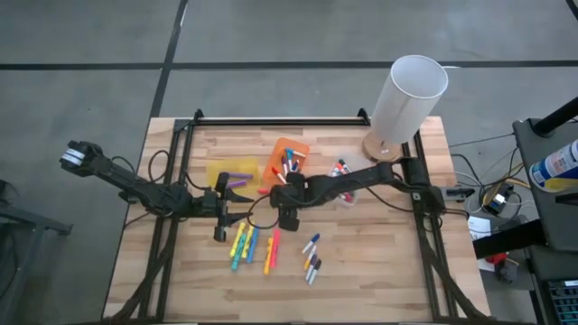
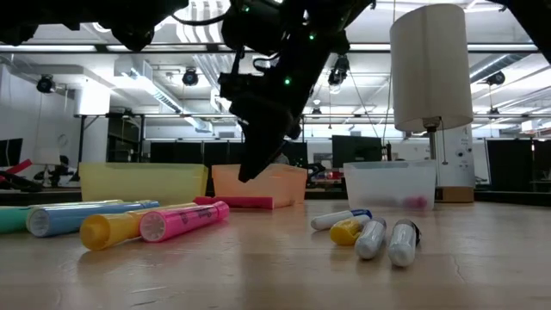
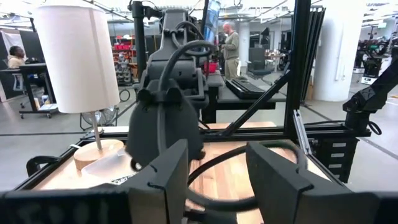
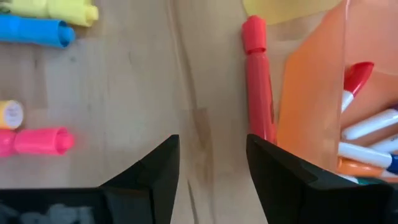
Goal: Pick & Place Markers
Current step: Put the orange highlighter pen into the yellow bin
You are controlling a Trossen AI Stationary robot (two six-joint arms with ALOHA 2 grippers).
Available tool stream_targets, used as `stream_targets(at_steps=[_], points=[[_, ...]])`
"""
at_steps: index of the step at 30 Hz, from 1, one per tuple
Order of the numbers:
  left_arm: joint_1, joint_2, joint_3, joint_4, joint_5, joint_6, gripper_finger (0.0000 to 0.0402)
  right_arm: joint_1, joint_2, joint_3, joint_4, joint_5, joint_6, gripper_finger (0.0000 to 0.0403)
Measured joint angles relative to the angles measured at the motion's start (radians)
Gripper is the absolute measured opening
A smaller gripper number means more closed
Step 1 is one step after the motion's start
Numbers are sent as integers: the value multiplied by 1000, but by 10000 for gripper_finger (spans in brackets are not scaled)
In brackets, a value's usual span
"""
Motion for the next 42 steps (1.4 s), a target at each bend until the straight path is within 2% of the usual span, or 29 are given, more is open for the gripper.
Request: stream_targets(at_steps=[12, 17, 23, 35, 42], points=[[0, 0, 0, 1, 0, 0, 158, -30, 41, -10, 28, 7, 3, 180], [0, 0, 0, 0, 0, 0, 158, -37, 45, -15, 28, 66, 10, 180], [0, 0, 0, 3, 0, 0, 158, -52, 45, -18, 30, 67, 10, 180], [0, 0, 0, 8, 0, -11, 158, -88, 45, -60, 42, -64, -6, 166], [0, 0, 0, 8, 0, -11, 158, -74, 45, -60, 53, -123, 6, 127]])
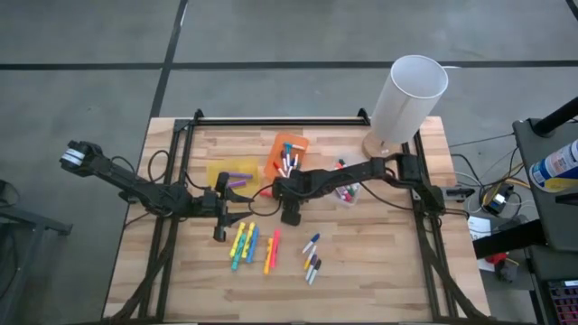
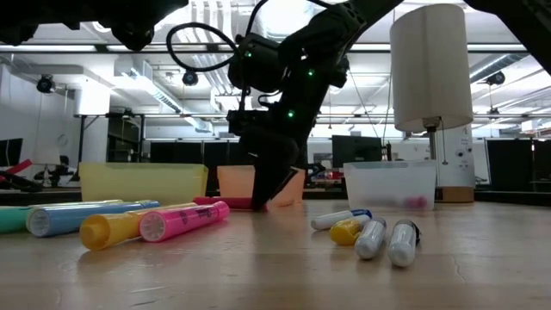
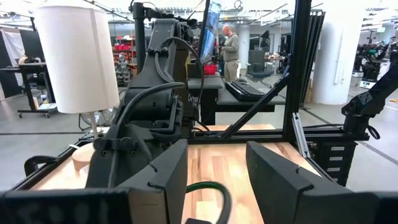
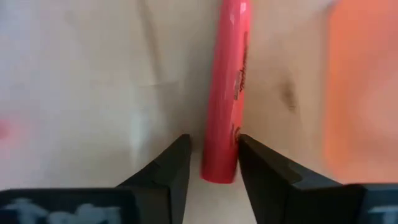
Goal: Pick & Place Markers
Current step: Put the orange highlighter pen into the yellow bin
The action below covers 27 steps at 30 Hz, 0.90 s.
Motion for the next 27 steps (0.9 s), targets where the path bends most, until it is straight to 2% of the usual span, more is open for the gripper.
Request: stream_targets(at_steps=[7, 20, 27], points=[[0, 0, 0, 0, 0, 0, 158, 13, 0, 0, 5, -40, 28, 66], [0, -1, 0, 0, 0, -15, 158, 50, -11, 9, 0, -91, 99, 65], [0, -25, 0, -17, 55, -10, 158, 106, -65, 63, 0, -87, 123, 65]])
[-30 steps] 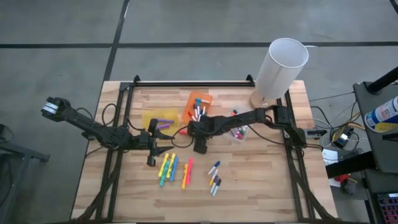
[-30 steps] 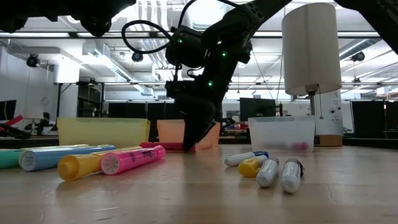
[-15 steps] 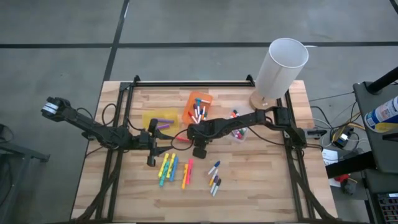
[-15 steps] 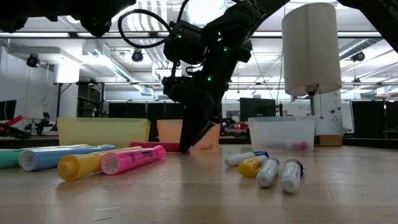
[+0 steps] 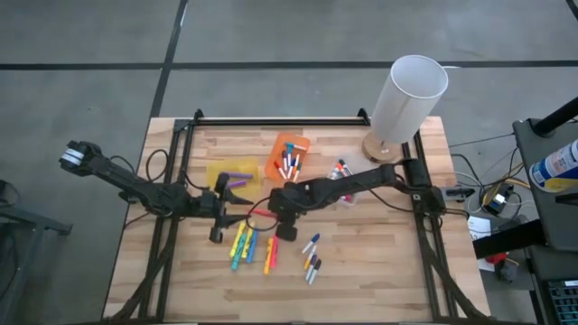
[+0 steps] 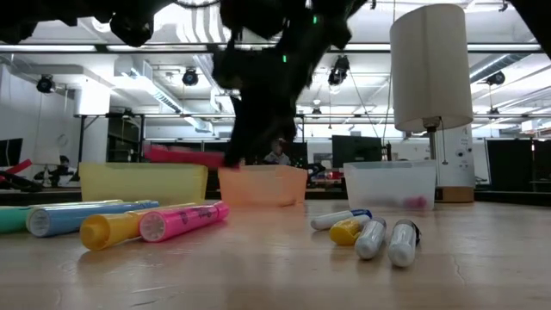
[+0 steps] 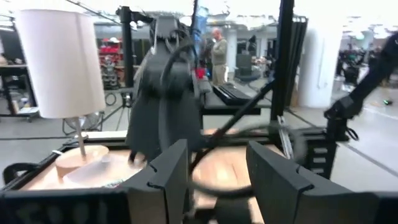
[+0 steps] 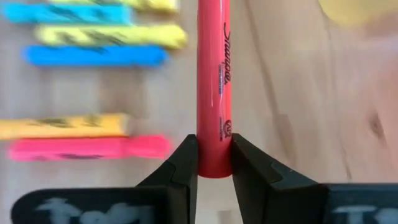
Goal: Pick & Place Markers
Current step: Put the orange highlighter pen into the yellow bin
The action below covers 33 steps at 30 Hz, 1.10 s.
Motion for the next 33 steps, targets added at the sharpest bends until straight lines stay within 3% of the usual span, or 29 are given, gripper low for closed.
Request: stream_targets(at_steps=[25, 33], points=[[0, -17, 0, -55, -7, 8, 158, 144, -263, 38, -106, 225, 41, 65], [0, -18, 0, -64, -35, 13, 158, 155, -288, 41, -98, 217, 39, 65]])
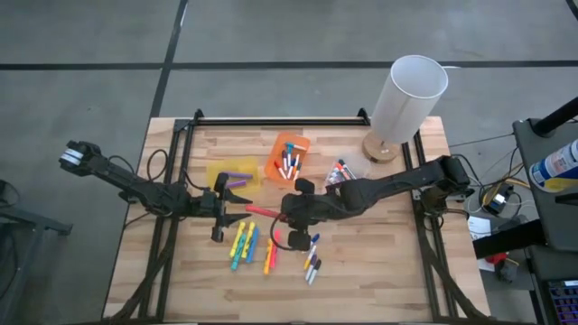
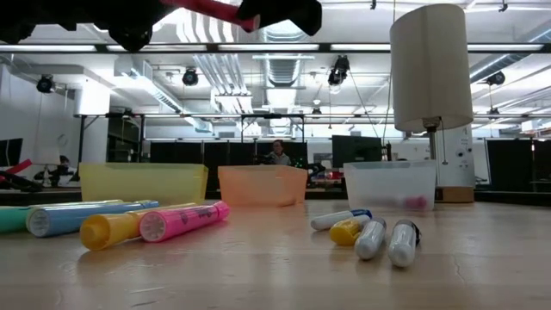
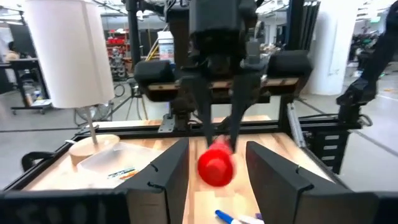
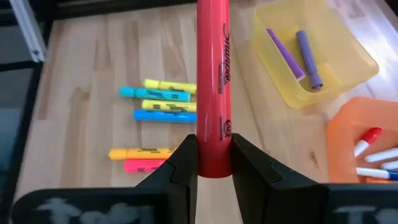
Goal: Pick & Place Markers
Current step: Put the orange highlighter pen into the yellow bin
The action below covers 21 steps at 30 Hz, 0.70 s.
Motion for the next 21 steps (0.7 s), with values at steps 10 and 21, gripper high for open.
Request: stream_targets(at_steps=[10, 21], points=[[-1, 2, 0, 2, -15, -8, 158, 9, -1, 7, 25, 4, -4, 65], [0, 15, 0, 77, 57, -53, 158, 4, -1, 6, 104, 3, -30, 67]])
